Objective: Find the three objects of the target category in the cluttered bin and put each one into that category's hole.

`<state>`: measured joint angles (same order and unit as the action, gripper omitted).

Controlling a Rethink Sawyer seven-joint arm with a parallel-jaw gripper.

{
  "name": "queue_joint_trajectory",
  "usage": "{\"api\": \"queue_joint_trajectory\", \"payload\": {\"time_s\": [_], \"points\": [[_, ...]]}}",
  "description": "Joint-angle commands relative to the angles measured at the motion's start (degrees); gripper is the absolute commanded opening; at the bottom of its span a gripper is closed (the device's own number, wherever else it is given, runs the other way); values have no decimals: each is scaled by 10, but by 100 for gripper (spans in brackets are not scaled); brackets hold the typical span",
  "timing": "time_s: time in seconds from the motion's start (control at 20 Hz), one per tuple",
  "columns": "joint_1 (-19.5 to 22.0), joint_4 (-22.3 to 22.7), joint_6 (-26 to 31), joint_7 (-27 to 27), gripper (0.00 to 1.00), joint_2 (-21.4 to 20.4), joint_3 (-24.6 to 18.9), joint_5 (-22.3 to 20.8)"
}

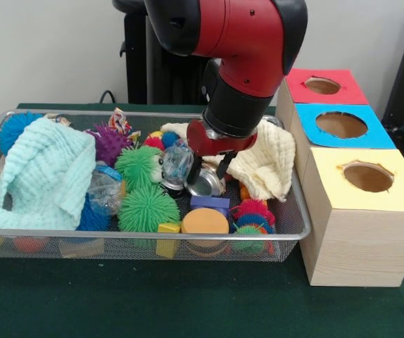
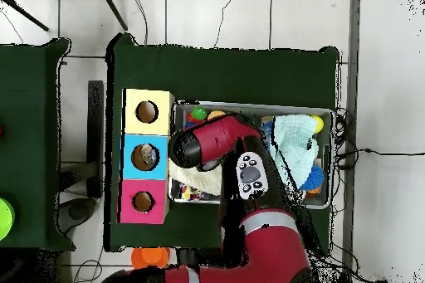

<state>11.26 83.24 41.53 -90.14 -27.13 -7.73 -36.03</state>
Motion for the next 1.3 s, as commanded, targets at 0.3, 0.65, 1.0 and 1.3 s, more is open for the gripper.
{"api": "queue_joint_trajectory", "payload": {"time_s": [0.3, 0.65, 1.0, 1.3], "points": [[9, 38, 71, 13, 100, 17, 14, -9], [7, 32, 67, 11, 100, 23, 18, -13], [5, 23, 73, 14, 100, 28, 27, -17], [-1, 23, 81, 13, 100, 22, 36, -20]]}}
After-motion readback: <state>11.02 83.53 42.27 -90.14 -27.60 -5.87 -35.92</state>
